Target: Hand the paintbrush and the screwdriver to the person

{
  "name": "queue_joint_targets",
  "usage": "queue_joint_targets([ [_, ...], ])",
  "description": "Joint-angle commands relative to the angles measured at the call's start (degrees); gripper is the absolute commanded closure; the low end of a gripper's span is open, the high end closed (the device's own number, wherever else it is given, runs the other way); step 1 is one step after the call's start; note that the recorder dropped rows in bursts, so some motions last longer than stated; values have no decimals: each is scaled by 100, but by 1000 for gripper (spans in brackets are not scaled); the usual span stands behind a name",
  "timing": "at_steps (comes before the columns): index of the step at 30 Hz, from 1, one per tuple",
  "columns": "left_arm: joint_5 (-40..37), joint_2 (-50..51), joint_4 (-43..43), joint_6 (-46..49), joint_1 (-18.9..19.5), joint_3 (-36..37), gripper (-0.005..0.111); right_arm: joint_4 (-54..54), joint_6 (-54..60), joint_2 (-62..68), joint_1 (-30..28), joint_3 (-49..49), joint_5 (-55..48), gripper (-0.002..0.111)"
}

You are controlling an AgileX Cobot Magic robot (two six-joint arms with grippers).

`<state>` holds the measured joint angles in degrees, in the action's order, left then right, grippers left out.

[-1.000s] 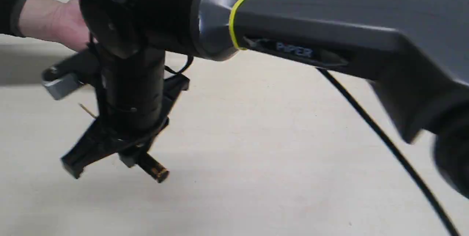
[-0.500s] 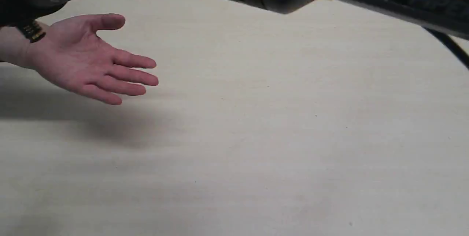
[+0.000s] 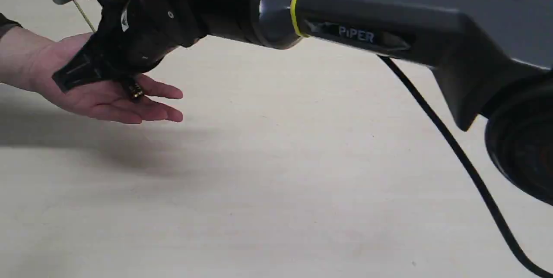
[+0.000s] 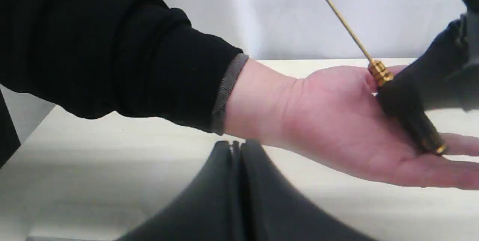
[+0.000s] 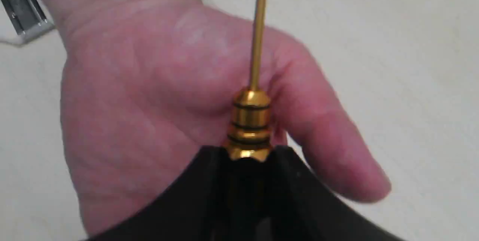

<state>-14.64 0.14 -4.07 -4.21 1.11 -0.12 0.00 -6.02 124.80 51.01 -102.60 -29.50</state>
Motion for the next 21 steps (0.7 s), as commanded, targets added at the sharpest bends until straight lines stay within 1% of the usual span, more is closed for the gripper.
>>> queue_joint_targets([
  [1, 21, -14, 24, -12, -47, 12, 107, 0, 285, -56, -21, 6, -369, 74],
  [4, 21, -14, 24, -12, -47, 12, 107, 0, 381, -257, -21, 6, -622, 60],
  [6, 21, -14, 24, -12, -47, 12, 107, -70, 381, -472, -21, 6, -767, 57],
  [9, 21, -14, 24, -12, -47, 12, 107, -230, 370, -945, -21, 6, -1040, 59],
  [11, 21, -14, 24, -12, -47, 12, 107, -333, 334, -1252, -30, 6, -1256, 63],
  [14, 39, -14, 12, -12, -47, 12, 107, -784, -19, -1698, -30, 6, -1673, 76],
  [16, 41, -14, 0, -12, -47, 12, 107, -1329, -388, -2038, -30, 22, -2084, 92],
  [18, 41, -14, 0, -12, -47, 12, 107, -1678, -613, -2402, -30, 139, -2345, 104],
  [21, 41, -14, 0, -12, -47, 12, 107, -1848, -710, -3087, -30, 638, -2188, 104],
])
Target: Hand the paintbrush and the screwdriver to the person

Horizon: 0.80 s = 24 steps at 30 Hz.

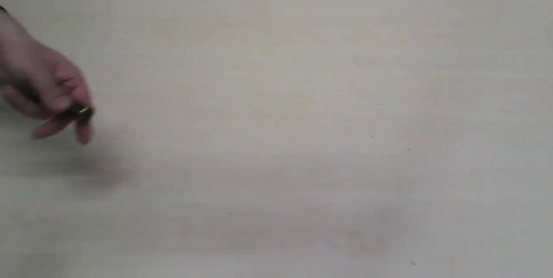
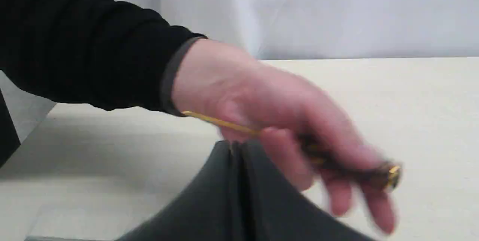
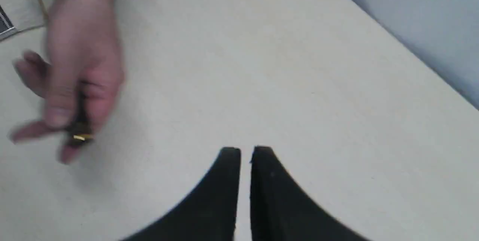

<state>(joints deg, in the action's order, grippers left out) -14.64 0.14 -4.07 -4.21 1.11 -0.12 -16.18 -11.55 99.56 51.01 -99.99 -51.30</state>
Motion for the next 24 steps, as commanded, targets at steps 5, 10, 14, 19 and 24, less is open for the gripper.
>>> queue_joint_targets([
  [5, 41, -14, 10, -12, -47, 12, 107, -427, -529, -1849, -19, 1765, 775, 104],
  [10, 41, -14, 10, -12, -47, 12, 107, -1242, -1287, -3256, -19, 3334, 1092, 104],
  [14, 41, -14, 10, -12, -47, 12, 107, -1825, -1962, -4228, -19, 4362, 974, 104],
  [19, 41, -14, 10, -12, -47, 12, 107, -1723, -2034, -5338, -19, 5197, 852, 104],
  [24, 29, -14, 24, -12, -47, 12, 107, -1551, -2058, -6413, -19, 5762, 459, 104],
])
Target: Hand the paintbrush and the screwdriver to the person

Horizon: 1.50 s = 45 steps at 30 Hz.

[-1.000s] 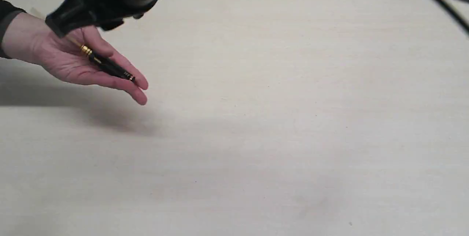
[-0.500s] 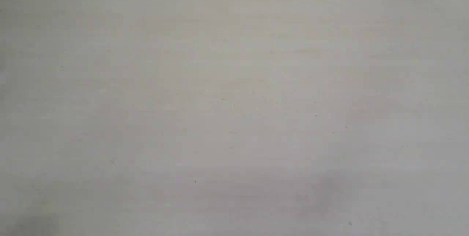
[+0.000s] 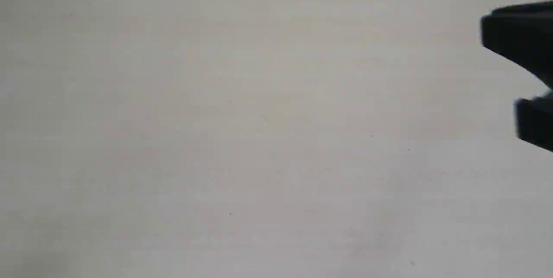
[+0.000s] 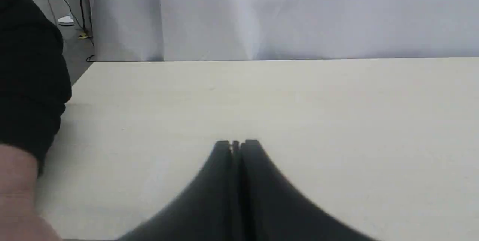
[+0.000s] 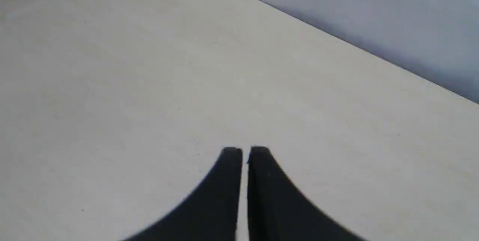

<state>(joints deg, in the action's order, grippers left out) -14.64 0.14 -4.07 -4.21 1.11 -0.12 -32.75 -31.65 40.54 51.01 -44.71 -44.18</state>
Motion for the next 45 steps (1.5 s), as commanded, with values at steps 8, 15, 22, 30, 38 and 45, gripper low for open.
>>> queue_joint_targets([
  [8, 29, -14, 24, -12, -47, 12, 107, 754, 137, -1999, -19, 959, -816, 104],
  [15, 29, -14, 24, -12, -47, 12, 107, 1035, 76, -2555, -19, 1587, -39, 104],
  [22, 29, -14, 24, -12, -47, 12, 107, 646, 88, -2606, -19, 1700, 56, 104],
  [30, 35, -14, 0, -12, -47, 12, 107, -105, 88, -2606, -19, 1700, 65, 104],
  [38, 35, -14, 0, -12, -47, 12, 107, -251, 77, -2770, -1106, 1975, 757, 104],
  [45, 35, -14, 10, -12, -47, 12, 107, -139, 77, -3218, -3092, 3180, 2928, 104],
])
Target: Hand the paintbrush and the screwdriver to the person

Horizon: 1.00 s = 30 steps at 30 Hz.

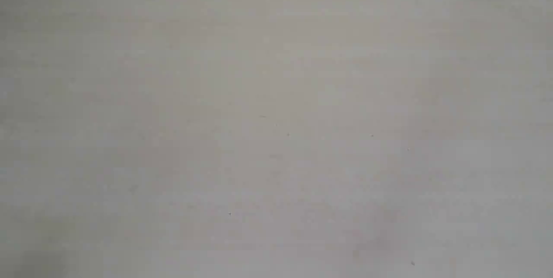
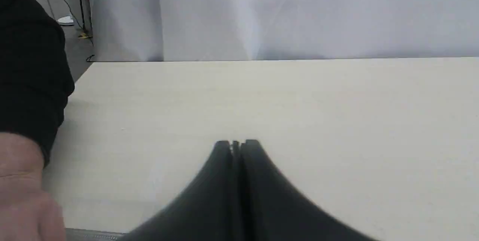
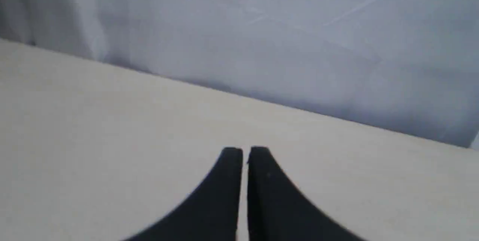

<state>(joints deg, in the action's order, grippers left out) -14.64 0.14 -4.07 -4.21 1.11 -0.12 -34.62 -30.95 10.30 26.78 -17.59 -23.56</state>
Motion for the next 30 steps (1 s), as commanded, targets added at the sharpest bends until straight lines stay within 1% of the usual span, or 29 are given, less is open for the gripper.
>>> queue_joint_targets([
  [1, 35, -14, 10, -12, -47, 12, 107, 133, 7, -269, -966, 618, 1031, 104],
  [3, 35, -14, 10, -12, -47, 12, 107, 261, 7, -463, -1488, 950, 1302, 104],
  [7, 35, -14, 10, -12, -47, 12, 107, 381, -4, -853, -2298, 1356, 1342, 104],
  [12, 19, -14, 23, -12, -47, 12, 107, 381, 8, -1030, -2860, 1528, 1329, 104],
  [19, 30, -14, 23, -12, -47, 12, 107, 381, 8, -1030, -2930, 1759, 1304, 104],
  [23, 30, -14, 23, -12, -47, 12, 107, 493, 8, -1030, -2930, 1759, 1118, 104],
  [30, 30, -14, 23, -12, -47, 12, 107, 505, 33, -1030, -2930, 1759, 1132, 104],
])
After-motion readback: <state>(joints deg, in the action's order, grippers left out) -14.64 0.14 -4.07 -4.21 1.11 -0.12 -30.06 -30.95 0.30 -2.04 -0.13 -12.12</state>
